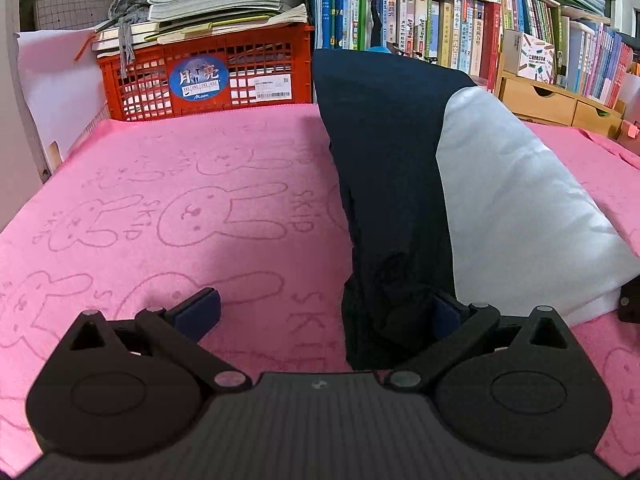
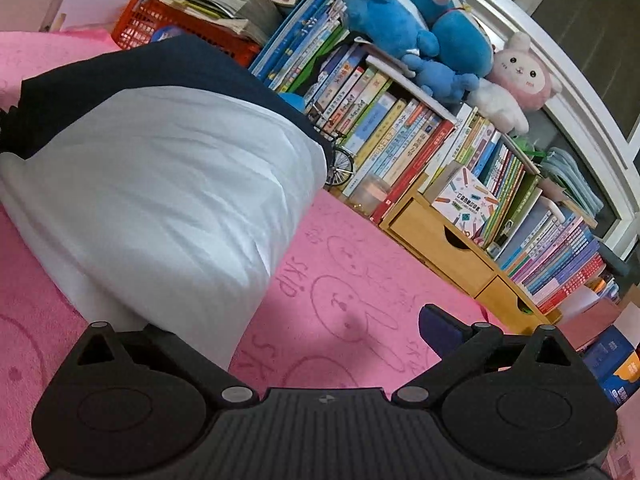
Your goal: Fold clothes
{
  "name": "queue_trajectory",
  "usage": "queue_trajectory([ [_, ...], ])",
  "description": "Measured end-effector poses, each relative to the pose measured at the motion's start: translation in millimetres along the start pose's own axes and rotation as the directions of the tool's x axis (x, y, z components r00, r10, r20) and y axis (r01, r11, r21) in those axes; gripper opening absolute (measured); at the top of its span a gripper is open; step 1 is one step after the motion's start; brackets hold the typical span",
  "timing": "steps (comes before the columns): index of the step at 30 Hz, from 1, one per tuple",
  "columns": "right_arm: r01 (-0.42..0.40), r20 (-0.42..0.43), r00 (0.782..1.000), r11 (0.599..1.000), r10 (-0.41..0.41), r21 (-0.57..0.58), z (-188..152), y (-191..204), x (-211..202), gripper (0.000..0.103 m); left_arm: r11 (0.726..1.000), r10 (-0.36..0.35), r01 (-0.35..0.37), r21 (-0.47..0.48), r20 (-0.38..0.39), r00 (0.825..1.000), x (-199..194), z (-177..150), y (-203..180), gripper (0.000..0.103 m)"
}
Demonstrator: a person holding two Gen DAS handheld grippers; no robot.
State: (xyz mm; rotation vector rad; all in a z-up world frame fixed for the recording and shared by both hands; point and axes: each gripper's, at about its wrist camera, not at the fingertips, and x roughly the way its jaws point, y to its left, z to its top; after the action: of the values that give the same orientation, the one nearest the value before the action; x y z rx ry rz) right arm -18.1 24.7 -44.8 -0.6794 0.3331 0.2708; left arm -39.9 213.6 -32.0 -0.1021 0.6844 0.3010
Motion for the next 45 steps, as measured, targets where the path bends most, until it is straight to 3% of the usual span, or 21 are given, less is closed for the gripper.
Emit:
queue_trajectory([
  [10, -0.006, -0.006, 1.000, 1.000, 0.006, -0.008, 0, 0, -8, 0.101, 1.000, -0.019, 0.019, 0.006, -0.001, 1.000, -3, -2, 4, 0.103],
  [14, -0.092, -0.006, 0.996, 0.996, 0.092, -0.002, -5, -7, -20, 0.100, 0.999, -0.046, 0.046, 0.021, 0.004, 0.999, -12, -9, 11, 0.103],
  [16, -0.150, -0.015, 0.989, 0.988, 0.150, 0.040, -5, -11, -24, 0.090, 0.999, -0.044, 0.044, 0.019, 0.003, 0.999, -11, -8, 11, 0.103],
  [18, -0.225, -0.031, 0.973, 0.970, 0.229, 0.097, -1, -10, -29, 0.046, 0.999, -0.035, 0.035, 0.013, 0.001, 0.999, -11, -7, 9, 0.103],
  [20, -0.245, -0.024, 0.969, 0.967, 0.247, 0.071, 2, 0, -37, 0.027, 1.000, -0.028, 0.028, 0.007, 0.000, 1.000, -12, -7, 8, 0.103],
  [25, -0.191, 0.012, 0.982, 0.980, 0.190, 0.058, 1, 0, -57, 0.019, 0.999, -0.048, 0.048, 0.013, -0.014, 0.999, -18, -10, 0, 0.103],
  [31, -0.188, -0.039, 0.980, 0.976, 0.193, 0.107, -22, -28, -81, 0.019, 0.989, -0.110, 0.110, 0.098, -0.003, 0.994, -41, -26, -33, 0.103],
  [34, -0.262, -0.097, 0.955, 0.949, 0.282, 0.176, -38, -44, -96, 0.019, 0.989, -0.087, 0.082, 0.121, 0.035, 0.996, -48, -35, -39, 0.103],
  [37, -0.365, -0.083, 0.910, 0.880, 0.406, 0.305, -50, -70, -114, 0.019, 0.992, -0.110, 0.108, 0.069, 0.028, 0.993, -44, -35, -33, 0.103],
  [39, -0.415, -0.023, 0.889, 0.827, 0.457, 0.378, -40, -85, -122, 0.019, 0.991, -0.112, 0.109, 0.074, 0.040, 0.993, -45, -36, -33, 0.103],
  [42, -0.457, 0.039, 0.879, 0.815, 0.475, 0.356, -4, -80, -115, 0.019, 0.991, -0.117, 0.112, 0.070, 0.061, 0.991, -46, -40, -32, 0.103],
  [45, -0.525, 0.065, 0.844, 0.793, 0.533, 0.309, 38, -52, -78, 0.020, 0.991, -0.121, 0.115, 0.067, 0.087, 0.989, -47, -44, -31, 0.103],
])
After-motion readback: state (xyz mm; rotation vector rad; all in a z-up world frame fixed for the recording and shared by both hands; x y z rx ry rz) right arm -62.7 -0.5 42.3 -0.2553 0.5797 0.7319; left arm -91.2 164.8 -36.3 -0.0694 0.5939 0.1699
